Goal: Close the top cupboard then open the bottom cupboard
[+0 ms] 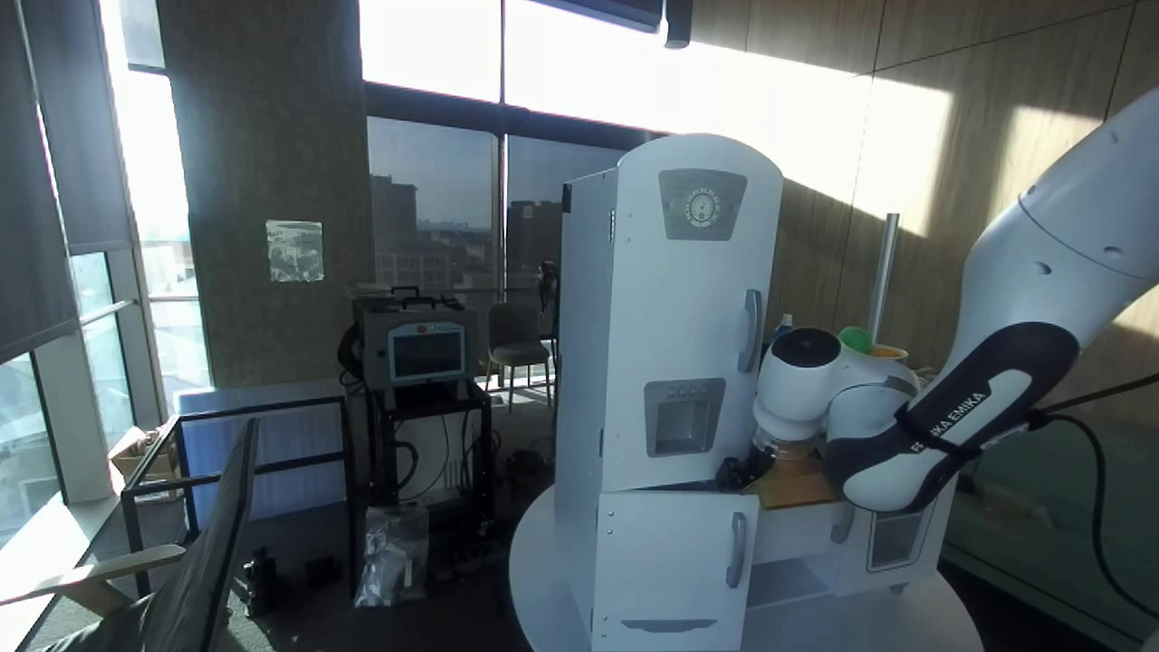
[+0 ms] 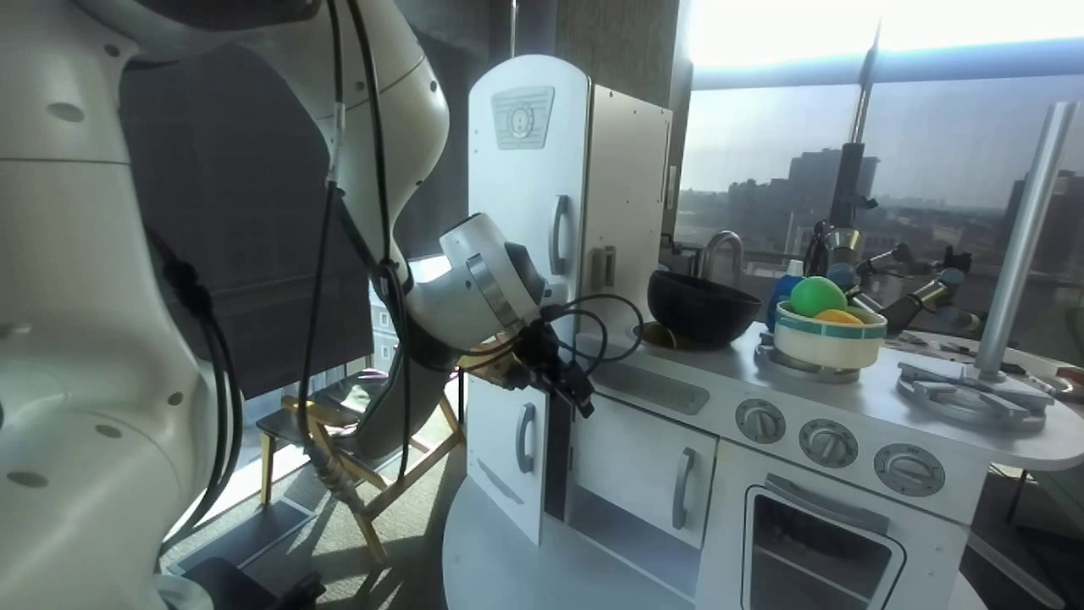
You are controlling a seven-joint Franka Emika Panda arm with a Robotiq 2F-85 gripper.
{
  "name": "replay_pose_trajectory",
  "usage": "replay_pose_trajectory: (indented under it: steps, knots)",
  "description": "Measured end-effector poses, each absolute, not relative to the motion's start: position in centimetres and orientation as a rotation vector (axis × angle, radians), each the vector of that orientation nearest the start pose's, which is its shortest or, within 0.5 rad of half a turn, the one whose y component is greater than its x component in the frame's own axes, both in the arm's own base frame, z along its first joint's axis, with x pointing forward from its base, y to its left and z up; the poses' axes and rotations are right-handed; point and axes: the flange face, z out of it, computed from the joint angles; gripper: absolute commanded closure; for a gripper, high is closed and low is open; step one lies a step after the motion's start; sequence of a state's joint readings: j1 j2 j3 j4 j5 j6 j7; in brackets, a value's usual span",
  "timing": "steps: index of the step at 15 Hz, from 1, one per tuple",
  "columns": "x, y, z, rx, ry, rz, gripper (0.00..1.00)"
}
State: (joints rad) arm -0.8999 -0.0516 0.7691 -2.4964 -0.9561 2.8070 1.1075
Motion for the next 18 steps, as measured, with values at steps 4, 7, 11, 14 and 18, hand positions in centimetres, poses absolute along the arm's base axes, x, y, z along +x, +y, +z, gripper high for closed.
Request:
replay_pose_trajectory:
  steps: [4,7,11,14,18]
  knots:
    - [49.0,-2.2,32.1,-3.212,0.661,-0.773,0.00]
    - [49.2,-1.5,32.3,-3.210,0.661,-0.701,0.00]
    - [48.8,-0.5,33.3,-3.232,0.633,-0.592,0.00]
    - [47.7,0.6,34.3,-3.262,0.595,-0.470,0.00]
    - [45.4,1.6,34.7,-3.287,0.540,-0.310,0.00]
